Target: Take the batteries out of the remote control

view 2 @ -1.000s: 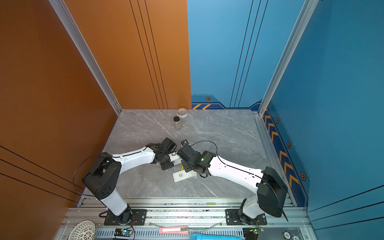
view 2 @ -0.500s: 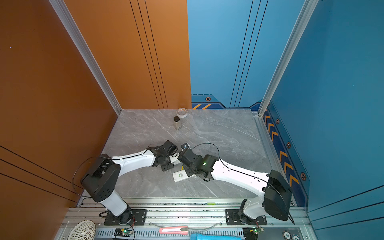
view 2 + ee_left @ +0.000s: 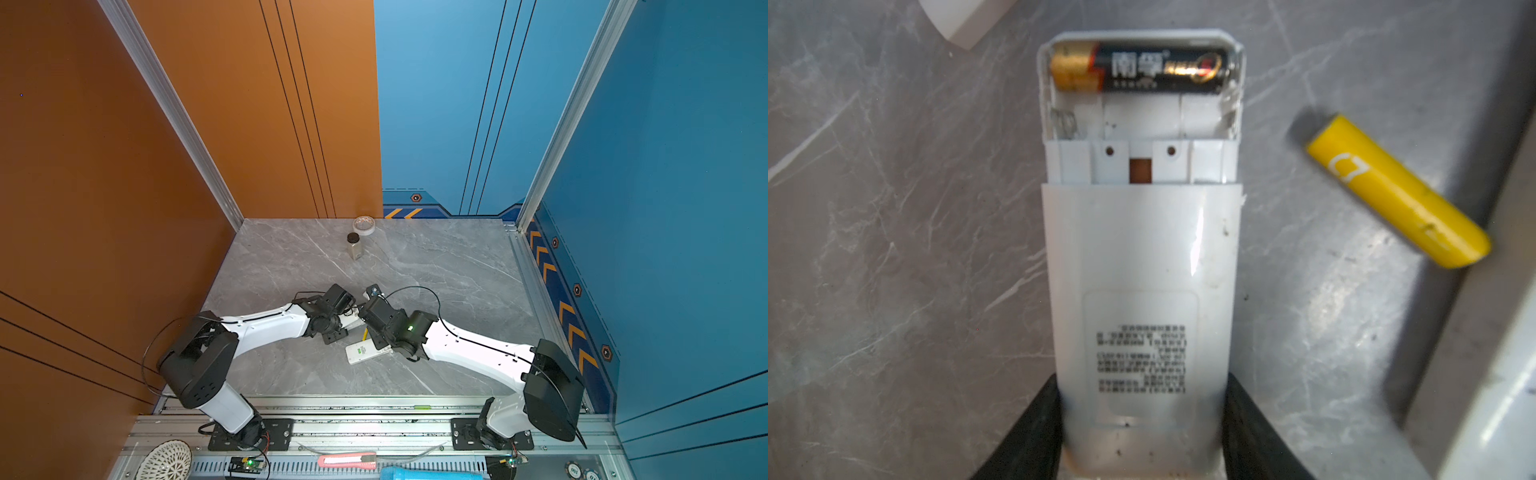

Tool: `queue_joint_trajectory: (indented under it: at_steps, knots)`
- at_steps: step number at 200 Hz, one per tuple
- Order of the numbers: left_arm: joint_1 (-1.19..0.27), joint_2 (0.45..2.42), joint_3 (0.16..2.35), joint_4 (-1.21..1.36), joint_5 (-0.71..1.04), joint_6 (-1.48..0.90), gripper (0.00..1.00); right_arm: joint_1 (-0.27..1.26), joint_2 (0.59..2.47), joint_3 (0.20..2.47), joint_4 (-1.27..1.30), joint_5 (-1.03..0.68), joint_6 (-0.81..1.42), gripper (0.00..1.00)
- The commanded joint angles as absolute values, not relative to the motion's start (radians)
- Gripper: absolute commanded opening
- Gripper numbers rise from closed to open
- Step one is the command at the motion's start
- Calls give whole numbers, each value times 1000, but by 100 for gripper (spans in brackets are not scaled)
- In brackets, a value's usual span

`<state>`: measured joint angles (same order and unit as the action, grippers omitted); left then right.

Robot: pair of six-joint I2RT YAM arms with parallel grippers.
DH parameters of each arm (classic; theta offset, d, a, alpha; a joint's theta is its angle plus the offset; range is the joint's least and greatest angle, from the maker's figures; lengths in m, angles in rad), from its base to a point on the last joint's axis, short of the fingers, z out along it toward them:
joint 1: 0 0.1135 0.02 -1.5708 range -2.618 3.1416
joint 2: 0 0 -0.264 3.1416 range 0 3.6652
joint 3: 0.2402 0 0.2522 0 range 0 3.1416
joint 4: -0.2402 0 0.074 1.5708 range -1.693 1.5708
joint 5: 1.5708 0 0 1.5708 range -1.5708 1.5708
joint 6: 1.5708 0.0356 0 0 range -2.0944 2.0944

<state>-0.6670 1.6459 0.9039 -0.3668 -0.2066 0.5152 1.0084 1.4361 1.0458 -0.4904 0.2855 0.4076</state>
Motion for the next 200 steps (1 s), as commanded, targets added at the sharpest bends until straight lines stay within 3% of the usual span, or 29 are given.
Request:
queue_joint_trajectory:
  at_steps: [1, 200]
  knots:
    - [-666, 1682, 870, -403, -193, 525, 0, 998, 1451, 1040, -419, 241, 408, 0]
    - [-650, 1702, 895, -412, -165, 531, 0, 965, 1482, 1063, -401, 203, 412, 0]
